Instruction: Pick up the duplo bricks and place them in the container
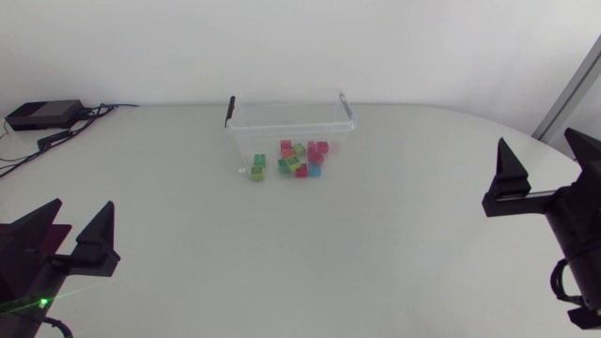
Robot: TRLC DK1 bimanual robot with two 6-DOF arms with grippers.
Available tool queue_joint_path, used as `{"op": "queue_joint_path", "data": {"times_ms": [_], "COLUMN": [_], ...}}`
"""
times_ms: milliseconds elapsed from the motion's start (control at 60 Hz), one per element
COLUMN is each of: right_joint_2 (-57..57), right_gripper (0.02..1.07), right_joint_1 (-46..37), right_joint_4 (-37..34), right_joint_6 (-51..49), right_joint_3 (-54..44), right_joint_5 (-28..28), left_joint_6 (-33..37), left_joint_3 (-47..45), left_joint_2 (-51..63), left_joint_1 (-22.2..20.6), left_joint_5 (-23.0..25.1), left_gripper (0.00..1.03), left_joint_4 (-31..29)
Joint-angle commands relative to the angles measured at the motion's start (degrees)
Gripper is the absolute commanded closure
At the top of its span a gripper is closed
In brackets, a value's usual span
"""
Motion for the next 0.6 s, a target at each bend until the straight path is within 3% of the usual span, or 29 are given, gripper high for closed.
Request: {"op": "queue_joint_path", "data": {"times_ms": [0, 583], "right_joint_2": [-2.57, -19.81], "right_gripper": [0.07, 0.07], "right_joint_1": [-0.99, -6.54], "right_joint_4": [-1.97, -18.89], "right_joint_6": [3.09, 15.73], "right_joint_3": [-2.32, -10.00], "right_joint_5": [-1.12, -10.19], "left_joint_6": [-0.14, -3.50], "left_joint_3": [-0.98, -0.88], "left_joint_2": [-0.51, -0.03], "left_joint_1": [-0.66, -3.11], "left_joint_5": [-0.75, -2.03], "left_gripper": [0.04, 0.04], "left_joint_4": [-0.28, -1.88]}}
